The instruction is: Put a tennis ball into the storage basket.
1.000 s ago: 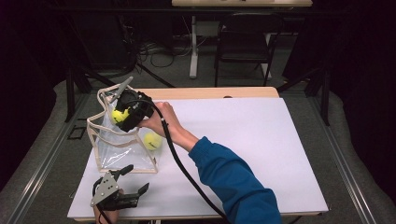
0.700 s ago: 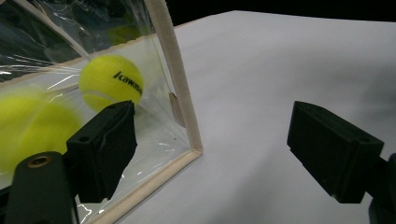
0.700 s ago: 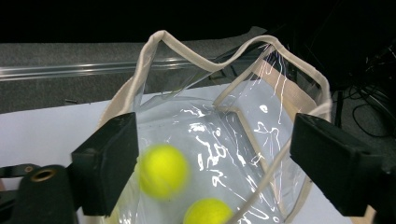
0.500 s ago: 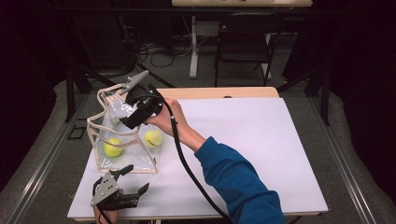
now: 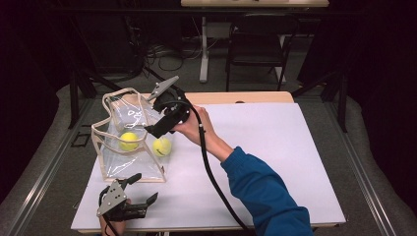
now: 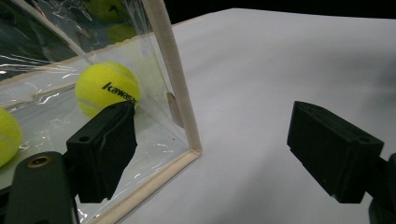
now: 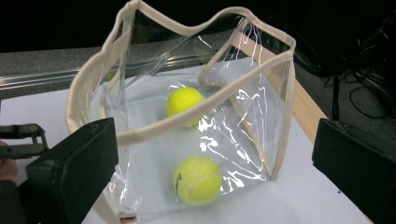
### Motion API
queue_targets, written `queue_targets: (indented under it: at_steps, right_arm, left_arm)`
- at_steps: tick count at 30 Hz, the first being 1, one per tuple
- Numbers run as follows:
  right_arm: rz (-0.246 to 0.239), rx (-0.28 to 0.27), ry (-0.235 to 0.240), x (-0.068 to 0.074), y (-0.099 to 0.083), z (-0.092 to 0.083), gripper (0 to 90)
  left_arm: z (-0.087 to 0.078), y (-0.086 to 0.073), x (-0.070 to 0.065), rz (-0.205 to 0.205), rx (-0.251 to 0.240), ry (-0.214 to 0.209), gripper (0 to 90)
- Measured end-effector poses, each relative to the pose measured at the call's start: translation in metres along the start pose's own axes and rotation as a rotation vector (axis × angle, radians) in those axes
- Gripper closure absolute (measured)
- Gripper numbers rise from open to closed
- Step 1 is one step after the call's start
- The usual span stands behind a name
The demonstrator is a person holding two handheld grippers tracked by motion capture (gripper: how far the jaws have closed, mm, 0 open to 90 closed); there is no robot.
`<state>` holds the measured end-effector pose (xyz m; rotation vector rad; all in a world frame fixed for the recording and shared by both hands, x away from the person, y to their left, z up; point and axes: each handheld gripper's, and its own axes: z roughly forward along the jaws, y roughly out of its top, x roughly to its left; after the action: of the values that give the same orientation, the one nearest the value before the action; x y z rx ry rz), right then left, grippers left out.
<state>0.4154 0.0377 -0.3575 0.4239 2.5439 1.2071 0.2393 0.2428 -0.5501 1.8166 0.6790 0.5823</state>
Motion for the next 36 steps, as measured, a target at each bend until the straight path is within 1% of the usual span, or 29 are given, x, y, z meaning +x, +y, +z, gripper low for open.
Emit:
queue_targets:
  at_steps: [7, 13, 26, 33, 36]
  right_arm:
    - [0.008, 0.006, -0.004, -0.003, -0.011, -0.009, 0.0]
    - [-0.004, 0.037, -0.011, -0.004, -0.021, -0.013, 0.0]
    - [-0.011, 0.076, -0.025, -0.001, -0.044, -0.022, 0.0]
    - [0.004, 0.078, -0.033, -0.001, -0.058, -0.027, 0.0]
    - [0.001, 0.08, -0.038, 0.0, -0.064, -0.03, 0.0]
  left_arm:
    - [0.001, 0.0, 0.0, 0.004, 0.003, -0.002, 16.0]
    - [0.001, 0.0, 0.0, 0.001, 0.004, -0.002, 16.0]
    - [0.002, 0.0, -0.001, 0.004, 0.007, 0.001, 16.0]
    - [0.002, 0.0, -0.002, 0.0, 0.008, 0.002, 16.0]
    - [0.001, 0.0, -0.001, 0.001, 0.009, 0.001, 16.0]
